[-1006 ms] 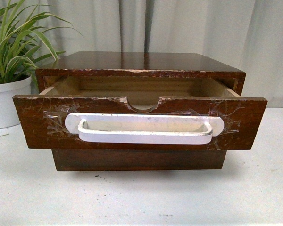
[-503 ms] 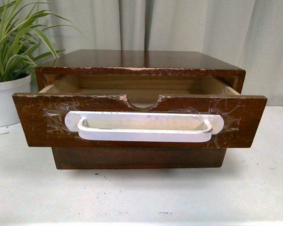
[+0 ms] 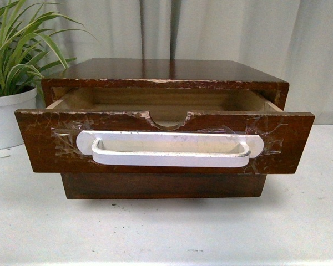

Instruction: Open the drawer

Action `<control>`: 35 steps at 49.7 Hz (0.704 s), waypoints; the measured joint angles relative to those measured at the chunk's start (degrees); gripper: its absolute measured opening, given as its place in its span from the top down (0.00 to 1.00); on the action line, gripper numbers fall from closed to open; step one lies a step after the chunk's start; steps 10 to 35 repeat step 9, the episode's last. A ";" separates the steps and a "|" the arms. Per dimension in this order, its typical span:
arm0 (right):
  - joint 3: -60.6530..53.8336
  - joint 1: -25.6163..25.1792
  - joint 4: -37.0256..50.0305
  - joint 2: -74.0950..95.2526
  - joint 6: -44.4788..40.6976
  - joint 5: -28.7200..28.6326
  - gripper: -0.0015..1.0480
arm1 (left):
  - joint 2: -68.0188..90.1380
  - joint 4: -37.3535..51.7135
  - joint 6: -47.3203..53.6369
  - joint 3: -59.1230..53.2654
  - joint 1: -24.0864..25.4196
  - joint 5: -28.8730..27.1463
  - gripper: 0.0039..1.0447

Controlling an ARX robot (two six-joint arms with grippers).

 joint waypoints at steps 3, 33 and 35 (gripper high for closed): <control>0.00 0.00 0.00 0.00 -0.02 0.00 0.09 | 0.00 0.00 0.02 0.00 0.00 0.00 0.06; 0.00 0.00 0.00 0.00 -0.02 0.00 0.09 | 0.00 0.00 0.02 0.00 0.00 0.00 0.06; 0.00 0.00 0.00 0.00 -0.02 0.00 0.09 | 0.00 0.00 0.02 0.00 0.00 0.00 0.06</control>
